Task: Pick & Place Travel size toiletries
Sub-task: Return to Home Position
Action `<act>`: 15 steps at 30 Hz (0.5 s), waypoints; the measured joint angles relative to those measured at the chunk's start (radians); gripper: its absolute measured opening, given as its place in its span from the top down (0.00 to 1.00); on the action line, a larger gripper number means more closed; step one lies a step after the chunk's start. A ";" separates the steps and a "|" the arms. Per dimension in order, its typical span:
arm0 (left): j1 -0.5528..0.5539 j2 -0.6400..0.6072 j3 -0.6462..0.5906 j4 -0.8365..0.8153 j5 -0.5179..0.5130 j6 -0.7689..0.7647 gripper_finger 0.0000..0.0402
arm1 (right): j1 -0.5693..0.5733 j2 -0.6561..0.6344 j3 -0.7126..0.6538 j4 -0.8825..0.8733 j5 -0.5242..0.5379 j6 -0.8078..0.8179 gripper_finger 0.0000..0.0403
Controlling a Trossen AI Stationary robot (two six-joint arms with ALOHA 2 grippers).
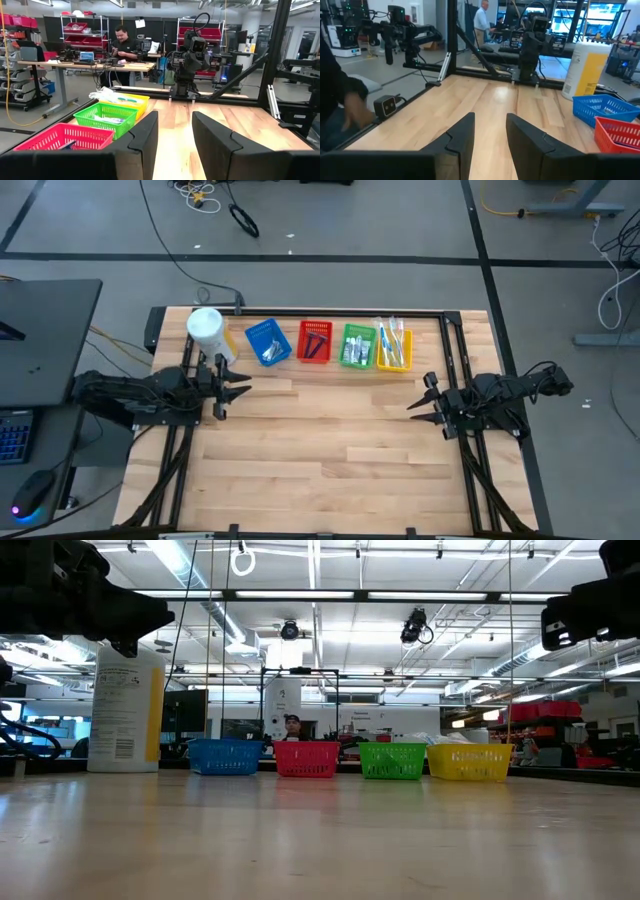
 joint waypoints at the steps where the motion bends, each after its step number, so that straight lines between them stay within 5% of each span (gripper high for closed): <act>1: 0.000 0.000 0.000 0.000 0.000 0.000 0.68 | 0.000 0.000 0.000 0.000 0.000 0.000 0.70; 15: 0.000 0.000 0.000 0.000 0.000 0.000 0.68 | 0.000 0.001 -0.063 0.098 0.002 0.046 0.70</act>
